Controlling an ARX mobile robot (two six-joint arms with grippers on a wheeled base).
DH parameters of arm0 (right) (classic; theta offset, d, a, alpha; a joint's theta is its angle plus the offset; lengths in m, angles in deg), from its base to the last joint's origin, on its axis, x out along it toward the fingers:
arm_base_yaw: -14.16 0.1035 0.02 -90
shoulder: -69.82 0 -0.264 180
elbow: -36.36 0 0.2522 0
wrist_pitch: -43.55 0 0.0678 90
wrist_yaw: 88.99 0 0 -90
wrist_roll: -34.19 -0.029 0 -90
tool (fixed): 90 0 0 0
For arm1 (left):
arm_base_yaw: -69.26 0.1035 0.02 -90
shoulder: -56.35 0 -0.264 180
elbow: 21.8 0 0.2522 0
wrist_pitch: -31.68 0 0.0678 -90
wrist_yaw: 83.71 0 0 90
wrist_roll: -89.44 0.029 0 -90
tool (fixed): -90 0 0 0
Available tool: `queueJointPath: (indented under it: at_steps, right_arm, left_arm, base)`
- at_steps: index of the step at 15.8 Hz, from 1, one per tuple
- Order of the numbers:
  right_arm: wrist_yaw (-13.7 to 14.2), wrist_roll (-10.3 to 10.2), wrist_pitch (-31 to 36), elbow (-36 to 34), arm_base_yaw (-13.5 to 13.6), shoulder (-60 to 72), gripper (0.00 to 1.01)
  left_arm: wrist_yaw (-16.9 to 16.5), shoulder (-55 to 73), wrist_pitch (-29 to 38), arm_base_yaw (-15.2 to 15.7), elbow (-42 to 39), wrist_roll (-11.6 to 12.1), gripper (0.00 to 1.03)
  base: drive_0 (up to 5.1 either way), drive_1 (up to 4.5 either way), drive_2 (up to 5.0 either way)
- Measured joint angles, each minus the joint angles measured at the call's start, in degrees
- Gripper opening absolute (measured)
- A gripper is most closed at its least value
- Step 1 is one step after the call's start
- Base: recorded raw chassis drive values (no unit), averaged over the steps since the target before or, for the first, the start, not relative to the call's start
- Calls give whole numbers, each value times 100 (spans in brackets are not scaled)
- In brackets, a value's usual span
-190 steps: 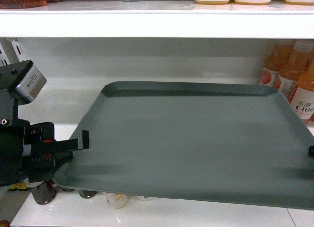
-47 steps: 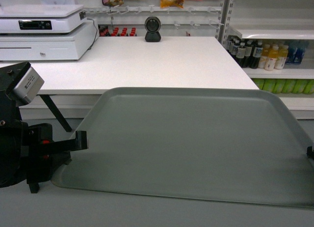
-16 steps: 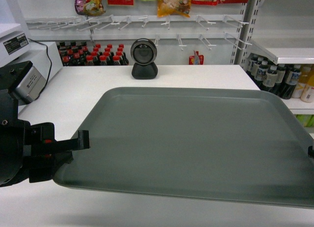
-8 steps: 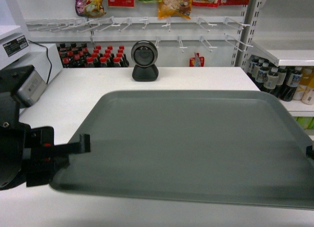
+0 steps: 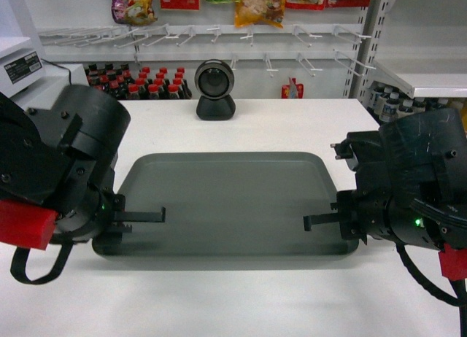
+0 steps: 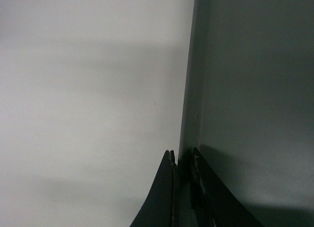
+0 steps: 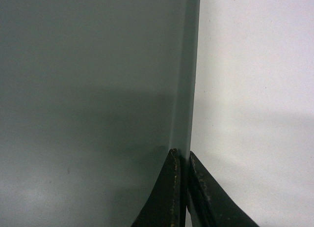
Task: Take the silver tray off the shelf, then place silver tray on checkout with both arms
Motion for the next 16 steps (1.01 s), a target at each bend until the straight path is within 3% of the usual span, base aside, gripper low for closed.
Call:
queueJointPath:
  at_steps: [2,3,5,6,7,8,9,10,13,14,16]
  right_arm:
    - [-63,66,13,-66,-59,-57,26]
    - [-210,-50,-33,-170,-133,-216,35]
    - [-396,-146,-2,-363,-310,-608,46]
    - [-579,-177,-210,-525,-551,-1152,55]
    - [-553,-192,33,-671,-754,-1875,66]
    - [-22,-42,1679,-931,-813,-2004,59]
    - [310,146,2824,-1427,-833,-2181,48]
    - [304,275,3497,-2218,-835,-2299,35]
    - [181,407,4074,-3239,-1029,-3475,2]
    - [138,409,4074,-3480,-1067,-3794,3]
    - [44,420,3860,-4100,-1082,-4138,3]
  left_arm:
    - [-170,35,216,105,-48,-444,28]
    - [-310,-122,391,197,-177,-485,37]
    - [-553,-479,592,380,-337,-435,48]
    - [-774,-931,638,538,-383,-334,57]
    - [-940,-1749,813,761,-297,-188,70]
    - [-1231,-2310,2251,879,-481,168,64]
    - [-1558,-2990,3539,892,-907,667,53]
    - [-1746,-3469,4555,887,-1637,1106,41]
    - [-1823,-3587,5145,1045,-3287,1475,6]
    - [-1849,-3893,5274,1078,-3536,1506,1]
    - [-2011,-4614,5466,1200,-3884,1523,1]
  base:
    - [0,0,0]
    - [0,0,0]
    - [0,0,0]
    - [0,0,0]
    - [0,0,0]
    - [0,0,0]
    - [0,0,0]
    - [0,0,0]
    - [0,0,0]
    - [0,0,0]
    - [0,0,0]
